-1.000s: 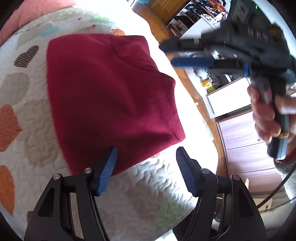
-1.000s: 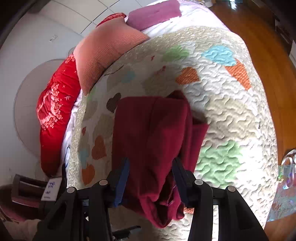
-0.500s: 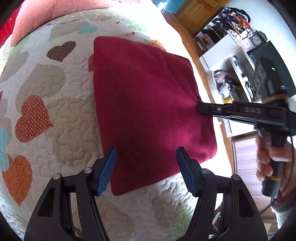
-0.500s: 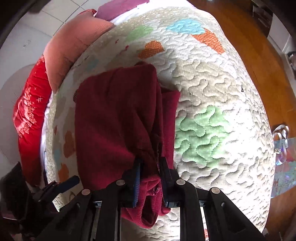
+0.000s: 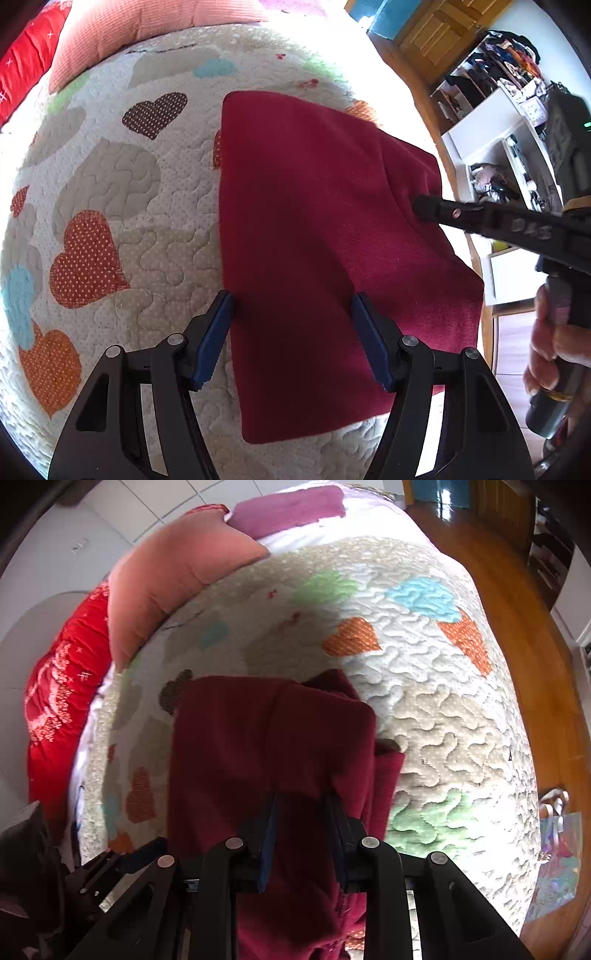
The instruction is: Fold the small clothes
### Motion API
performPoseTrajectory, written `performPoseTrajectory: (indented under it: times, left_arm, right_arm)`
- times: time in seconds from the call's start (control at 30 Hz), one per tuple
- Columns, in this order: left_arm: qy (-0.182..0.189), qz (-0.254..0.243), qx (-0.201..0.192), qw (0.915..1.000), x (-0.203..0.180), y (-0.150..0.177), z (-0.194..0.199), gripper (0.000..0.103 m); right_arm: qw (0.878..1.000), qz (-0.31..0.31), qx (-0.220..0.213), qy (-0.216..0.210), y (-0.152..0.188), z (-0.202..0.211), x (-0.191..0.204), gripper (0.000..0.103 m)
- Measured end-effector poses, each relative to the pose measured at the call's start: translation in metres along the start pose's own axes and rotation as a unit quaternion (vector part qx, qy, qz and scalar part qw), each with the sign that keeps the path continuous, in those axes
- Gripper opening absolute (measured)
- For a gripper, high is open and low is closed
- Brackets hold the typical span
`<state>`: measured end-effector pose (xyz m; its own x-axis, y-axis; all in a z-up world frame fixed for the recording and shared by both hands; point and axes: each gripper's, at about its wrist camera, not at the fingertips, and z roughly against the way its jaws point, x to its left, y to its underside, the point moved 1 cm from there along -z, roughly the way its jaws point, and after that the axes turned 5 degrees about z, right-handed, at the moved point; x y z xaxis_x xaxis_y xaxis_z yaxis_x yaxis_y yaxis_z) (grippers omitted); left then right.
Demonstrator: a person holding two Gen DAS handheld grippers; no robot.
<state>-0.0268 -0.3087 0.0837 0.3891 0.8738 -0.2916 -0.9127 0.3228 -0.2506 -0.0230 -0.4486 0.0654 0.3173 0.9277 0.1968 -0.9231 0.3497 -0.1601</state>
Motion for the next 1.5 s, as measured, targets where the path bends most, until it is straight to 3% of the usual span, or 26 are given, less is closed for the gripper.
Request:
performPoseTrajectory:
  times: [0.17,0.43,0.6,0.7,0.87,0.93,0.97,1.03,1.07,1.23,1.3,1.37,1.43,1.5]
  left_arm:
    - [-0.009,0.000,0.013,0.9999,0.005,-0.005,-0.013,0.069]
    - [-0.016,0.006,0.020,0.9997,0.004,-0.007,-0.011,0.070]
    - [-0.020,0.003,0.019,0.9996,0.001,-0.009,-0.015,0.071]
    - [-0.024,0.000,0.020,0.9995,0.000,-0.007,-0.017,0.071]
    - [-0.028,0.002,0.020,0.9994,0.000,-0.008,-0.012,0.071]
    - [-0.024,0.008,0.009,0.9996,0.002,-0.009,-0.005,0.071]
    - [-0.017,0.013,0.002,0.9998,0.005,-0.010,0.000,0.071]
    - [0.007,0.028,-0.009,0.9995,0.013,-0.010,0.008,0.071]
    - [0.017,0.036,-0.011,0.9992,0.018,-0.010,0.011,0.071]
    - [0.051,0.091,0.012,0.9945,0.045,-0.012,-0.009,0.071]
    - [0.076,0.103,0.020,0.9915,0.050,-0.012,-0.023,0.080]
    - [0.102,0.118,0.031,0.9873,0.051,-0.014,-0.034,0.080]
    - [0.137,0.126,0.037,0.9818,0.049,-0.015,-0.040,0.079]
    - [0.136,0.110,0.030,0.9841,0.044,-0.015,-0.034,0.068]
  right_arm:
    - [1.000,-0.010,0.006,-0.005,-0.008,-0.022,-0.008,0.023]
    - [0.999,0.011,-0.011,-0.039,0.014,0.044,0.001,0.024]
    - [1.000,0.009,0.025,0.009,0.044,0.022,-0.004,0.024]
    - [0.999,-0.039,0.024,-0.017,0.051,0.002,-0.020,0.024]
    - [0.998,-0.046,0.010,-0.042,0.049,0.022,-0.022,0.025]
    - [0.997,-0.058,-0.009,-0.056,0.048,0.033,-0.025,0.033]
    - [0.996,-0.064,-0.023,-0.058,0.047,0.037,-0.028,0.039]
    - [0.994,-0.073,-0.048,-0.070,0.044,0.041,-0.035,0.064]
    - [0.992,-0.076,-0.053,-0.080,0.042,0.038,-0.037,0.066]
    - [0.988,-0.094,-0.014,-0.124,0.032,-0.011,-0.047,0.067]
    - [0.982,-0.107,-0.016,-0.154,0.032,-0.023,-0.050,0.067]
    - [0.978,-0.118,-0.020,-0.172,0.033,-0.027,-0.051,0.067]
    - [0.978,-0.114,-0.024,-0.174,0.035,-0.024,-0.046,0.057]
    - [0.977,-0.105,-0.028,-0.184,0.034,-0.013,-0.038,0.048]
